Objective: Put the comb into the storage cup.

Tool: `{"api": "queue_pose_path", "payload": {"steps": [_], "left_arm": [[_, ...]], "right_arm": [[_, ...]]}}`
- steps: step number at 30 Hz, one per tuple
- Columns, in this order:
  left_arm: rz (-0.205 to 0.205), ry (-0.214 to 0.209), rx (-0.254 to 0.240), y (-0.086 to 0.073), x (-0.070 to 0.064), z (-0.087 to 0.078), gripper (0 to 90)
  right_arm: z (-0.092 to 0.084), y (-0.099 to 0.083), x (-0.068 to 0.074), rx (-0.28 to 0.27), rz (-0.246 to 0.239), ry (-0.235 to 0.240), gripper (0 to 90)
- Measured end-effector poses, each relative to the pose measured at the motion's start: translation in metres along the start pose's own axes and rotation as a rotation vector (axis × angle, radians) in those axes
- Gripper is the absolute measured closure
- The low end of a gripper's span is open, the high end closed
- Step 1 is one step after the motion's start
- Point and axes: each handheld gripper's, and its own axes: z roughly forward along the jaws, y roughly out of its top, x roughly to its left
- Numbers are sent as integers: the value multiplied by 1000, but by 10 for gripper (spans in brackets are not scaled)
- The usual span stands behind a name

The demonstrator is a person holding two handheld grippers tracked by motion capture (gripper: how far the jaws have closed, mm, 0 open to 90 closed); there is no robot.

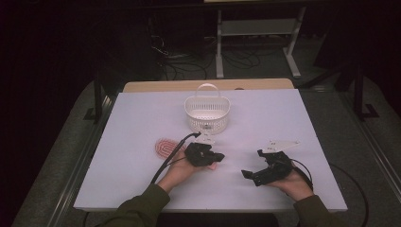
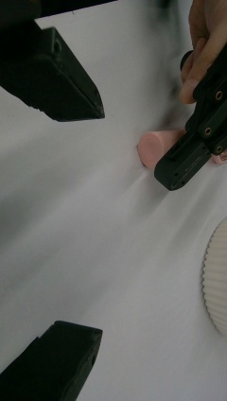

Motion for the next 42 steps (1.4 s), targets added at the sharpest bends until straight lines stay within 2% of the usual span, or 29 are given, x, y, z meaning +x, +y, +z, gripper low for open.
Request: {"api": "queue_pose_path", "payload": {"steps": [3, 19, 42], "left_arm": [[1, 6, 18, -1, 0, 1, 900], [6, 17, 47, 0, -6, -2, 900], [23, 10, 107, -9, -17, -18, 900]], "right_arm": [[0, 0, 0, 0, 0, 0, 0], [0, 0, 0, 0, 2, 1, 0], [1, 1, 0, -2, 7, 3, 0]]}}
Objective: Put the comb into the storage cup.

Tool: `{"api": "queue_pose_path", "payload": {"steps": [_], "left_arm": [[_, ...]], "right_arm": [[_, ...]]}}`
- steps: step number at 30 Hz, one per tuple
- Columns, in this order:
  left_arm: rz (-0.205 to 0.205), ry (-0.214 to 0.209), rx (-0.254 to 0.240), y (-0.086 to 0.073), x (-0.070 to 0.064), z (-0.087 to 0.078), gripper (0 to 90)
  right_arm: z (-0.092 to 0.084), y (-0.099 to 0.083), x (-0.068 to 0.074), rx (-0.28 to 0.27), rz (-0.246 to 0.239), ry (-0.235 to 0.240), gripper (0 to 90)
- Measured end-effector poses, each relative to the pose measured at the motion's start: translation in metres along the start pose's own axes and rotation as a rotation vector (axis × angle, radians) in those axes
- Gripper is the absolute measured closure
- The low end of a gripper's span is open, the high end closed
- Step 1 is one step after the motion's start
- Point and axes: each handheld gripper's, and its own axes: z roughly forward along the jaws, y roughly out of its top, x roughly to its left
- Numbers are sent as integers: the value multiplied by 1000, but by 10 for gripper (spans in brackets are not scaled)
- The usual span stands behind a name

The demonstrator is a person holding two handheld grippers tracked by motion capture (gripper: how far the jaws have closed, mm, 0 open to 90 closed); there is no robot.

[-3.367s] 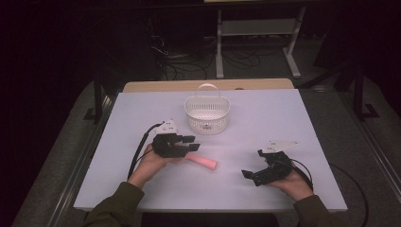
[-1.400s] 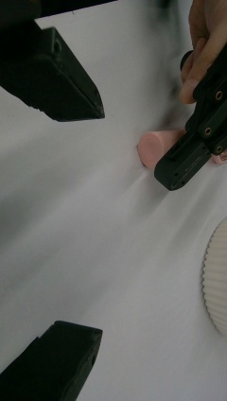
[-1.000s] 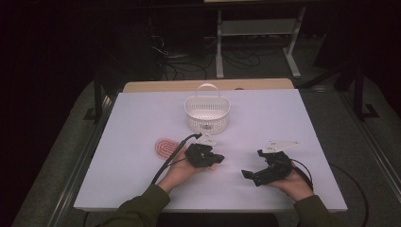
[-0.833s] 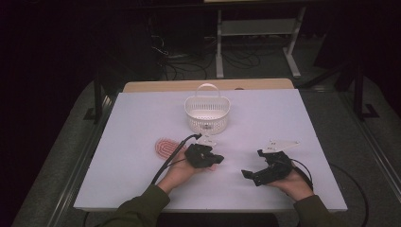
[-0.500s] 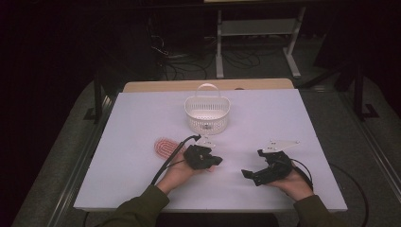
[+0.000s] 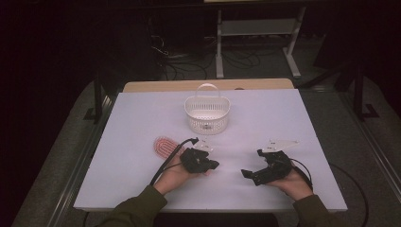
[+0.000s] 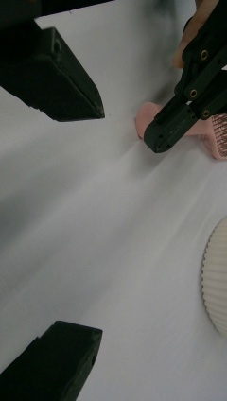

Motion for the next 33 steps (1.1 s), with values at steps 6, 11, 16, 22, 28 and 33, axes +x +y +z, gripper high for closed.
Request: {"api": "queue_pose_path", "payload": {"steps": [6, 11, 16, 22, 28, 33], "left_arm": [[3, -2, 17, -6, -5, -7, 900], [4, -3, 25, -12, -8, -13, 900], [-4, -10, 30, -19, -10, -19, 900], [-8, -9, 36, -27, -13, -27, 900], [-9, -6, 47, -37, -15, -37, 900], [-18, -1, 47, -45, -16, -45, 900]], "right_arm": [[0, 0, 0, -1, 0, 0, 0], [1, 1, 1, 1, -2, 1, 0], [2, 1, 1, 2, -1, 3, 0], [3, 2, 1, 2, -4, 5, 0], [2, 2, 1, 0, -1, 5, 0], [3, 2, 2, 2, -5, 5, 0]]}}
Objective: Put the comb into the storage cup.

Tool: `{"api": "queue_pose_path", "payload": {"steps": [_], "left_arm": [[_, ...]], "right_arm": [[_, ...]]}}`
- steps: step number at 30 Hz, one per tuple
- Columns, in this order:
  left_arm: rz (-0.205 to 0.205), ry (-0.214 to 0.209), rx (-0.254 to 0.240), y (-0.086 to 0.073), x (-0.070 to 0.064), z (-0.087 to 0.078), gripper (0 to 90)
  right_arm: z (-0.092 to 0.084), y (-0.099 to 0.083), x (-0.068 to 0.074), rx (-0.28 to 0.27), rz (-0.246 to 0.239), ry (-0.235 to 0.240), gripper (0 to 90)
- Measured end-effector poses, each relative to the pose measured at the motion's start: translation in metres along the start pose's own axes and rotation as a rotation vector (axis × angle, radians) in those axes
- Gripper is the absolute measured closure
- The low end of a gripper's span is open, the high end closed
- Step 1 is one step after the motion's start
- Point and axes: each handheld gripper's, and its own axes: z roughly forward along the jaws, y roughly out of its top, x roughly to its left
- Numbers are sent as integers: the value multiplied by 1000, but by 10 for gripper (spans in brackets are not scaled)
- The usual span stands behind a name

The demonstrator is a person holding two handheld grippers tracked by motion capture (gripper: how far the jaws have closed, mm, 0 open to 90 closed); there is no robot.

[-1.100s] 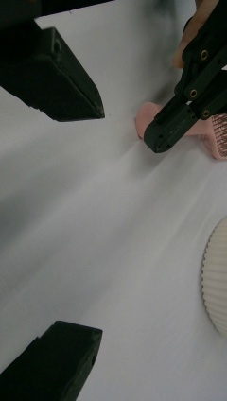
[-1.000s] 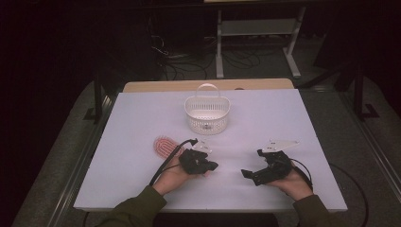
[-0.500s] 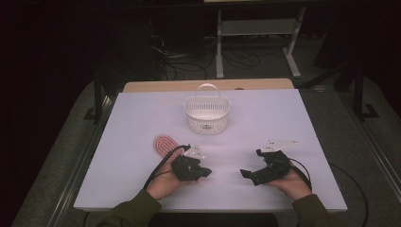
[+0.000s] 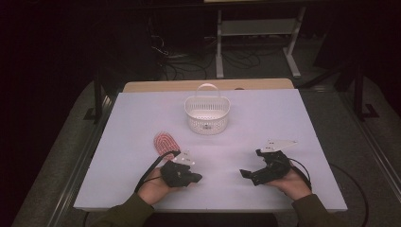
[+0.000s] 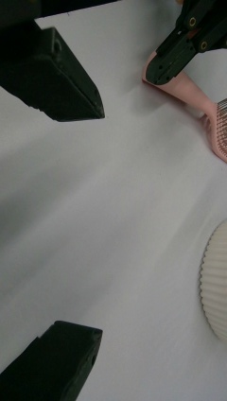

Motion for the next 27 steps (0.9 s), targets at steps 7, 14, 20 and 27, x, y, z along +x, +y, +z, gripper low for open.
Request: {"api": "queue_pose_path", "payload": {"steps": [7, 14, 20, 27], "left_arm": [[-11, 7, 4, -12, 0, -10, 900], [-14, 28, 16, -22, -1, -19, 900], [-24, 41, 31, -32, -1, -24, 900], [-31, 50, 42, -40, -2, -31, 900]], "right_arm": [[1, 0, 0, 2, 3, 1, 0], [1, 0, 0, 1, 0, 1, 0], [2, 0, 0, 4, 3, 1, 0], [2, 0, 0, 4, 5, 1, 0]]}}
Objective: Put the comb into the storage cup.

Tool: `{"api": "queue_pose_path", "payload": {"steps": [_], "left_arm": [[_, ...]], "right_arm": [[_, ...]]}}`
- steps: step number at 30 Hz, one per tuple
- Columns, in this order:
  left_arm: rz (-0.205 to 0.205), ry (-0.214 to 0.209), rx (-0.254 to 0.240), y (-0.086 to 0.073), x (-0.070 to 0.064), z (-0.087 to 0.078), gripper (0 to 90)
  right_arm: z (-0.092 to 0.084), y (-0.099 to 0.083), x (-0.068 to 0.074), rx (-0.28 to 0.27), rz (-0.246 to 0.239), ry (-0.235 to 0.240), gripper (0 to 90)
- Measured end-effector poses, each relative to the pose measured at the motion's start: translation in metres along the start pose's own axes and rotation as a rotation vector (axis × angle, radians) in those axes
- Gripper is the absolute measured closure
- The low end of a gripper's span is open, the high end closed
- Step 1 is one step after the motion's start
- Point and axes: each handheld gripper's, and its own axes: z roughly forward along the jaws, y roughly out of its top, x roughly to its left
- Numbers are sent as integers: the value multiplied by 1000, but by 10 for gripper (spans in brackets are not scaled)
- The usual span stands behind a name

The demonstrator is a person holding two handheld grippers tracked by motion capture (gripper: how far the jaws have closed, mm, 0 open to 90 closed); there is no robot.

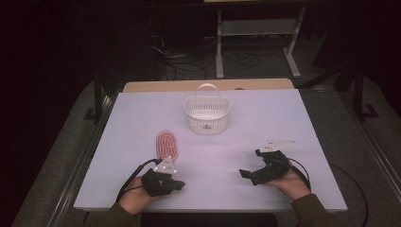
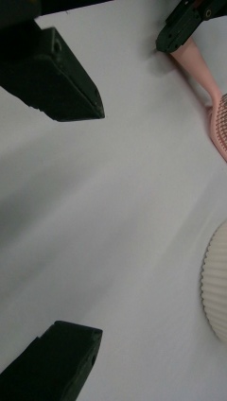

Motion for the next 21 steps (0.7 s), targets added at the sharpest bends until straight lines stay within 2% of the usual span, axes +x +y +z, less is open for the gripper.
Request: {"api": "queue_pose_path", "payload": {"steps": [8, 21], "left_arm": [[-13, 25, 13, -12, 3, -8, 900], [-84, 91, 13, -39, 15, -31, 900]], "right_arm": [[1, 0, 0, 1, -2, 1, 0], [2, 1, 0, 0, 2, 2, 0]]}}
